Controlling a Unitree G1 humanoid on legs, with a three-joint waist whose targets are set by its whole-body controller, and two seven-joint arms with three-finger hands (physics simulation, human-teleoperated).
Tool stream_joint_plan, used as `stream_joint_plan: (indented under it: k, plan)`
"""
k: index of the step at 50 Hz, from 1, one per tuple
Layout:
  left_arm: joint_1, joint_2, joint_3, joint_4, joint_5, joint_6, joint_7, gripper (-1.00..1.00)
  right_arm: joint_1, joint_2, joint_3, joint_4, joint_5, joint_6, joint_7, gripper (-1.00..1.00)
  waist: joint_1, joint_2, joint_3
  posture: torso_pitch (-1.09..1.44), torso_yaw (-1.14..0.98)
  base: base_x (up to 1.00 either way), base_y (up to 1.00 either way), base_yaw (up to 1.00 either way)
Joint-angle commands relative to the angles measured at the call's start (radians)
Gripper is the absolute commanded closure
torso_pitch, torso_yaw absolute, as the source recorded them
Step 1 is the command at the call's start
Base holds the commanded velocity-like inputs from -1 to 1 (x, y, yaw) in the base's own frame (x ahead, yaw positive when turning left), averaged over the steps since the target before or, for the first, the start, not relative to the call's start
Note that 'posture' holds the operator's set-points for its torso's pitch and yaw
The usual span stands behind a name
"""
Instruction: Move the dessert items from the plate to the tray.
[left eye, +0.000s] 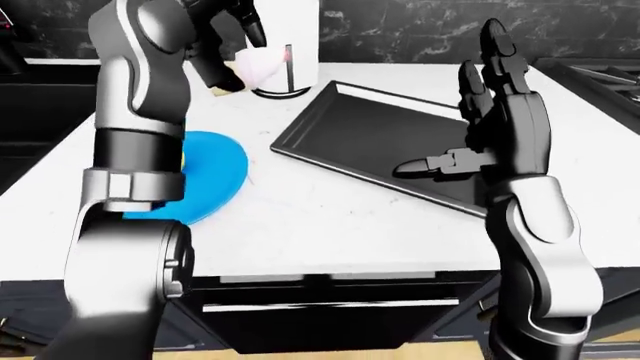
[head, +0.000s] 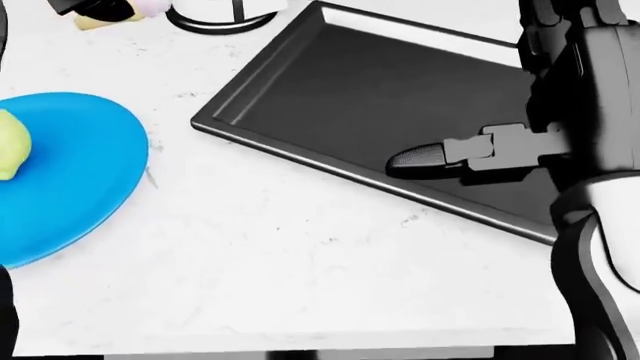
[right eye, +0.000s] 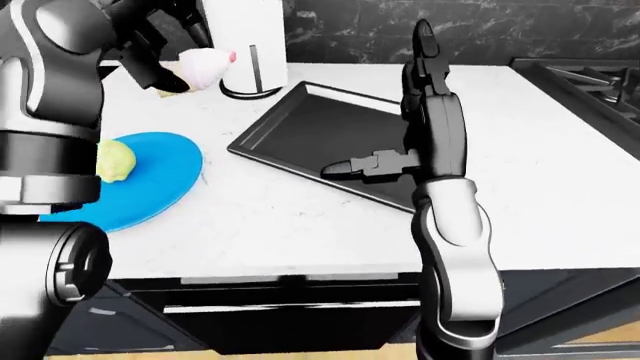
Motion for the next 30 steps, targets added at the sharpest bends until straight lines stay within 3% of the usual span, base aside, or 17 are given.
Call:
stream_joint_plan:
  k: [1,17,30]
  plan:
    - [-0.068,0.0,0.0,0.014,-0.002,-0.071,0.056,1.0,-0.027,-0.006,-0.01,-0.033,-0.001,-0.034,-0.007,-1.0,0.0,0.008,-0.03,0.0,0.0,0.0,0.0,0.0]
    - [-0.272,-0.159,-0.055,0.508,-0.012,-0.301,0.232,1.0,-0.02,-0.004,-0.008,-0.043,-0.004,-0.028,-0.008,-1.0,-0.004,0.008,-0.055,0.0,0.0,0.0,0.0,0.0]
    - [-0.307,-0.282,-0.083,0.615,0.0,-0.356,0.266,1.0,-0.027,-0.007,-0.008,-0.055,0.0,-0.013,-0.009,-1.0,-0.014,0.005,-0.062,0.0,0.0,0.0,0.0,0.0]
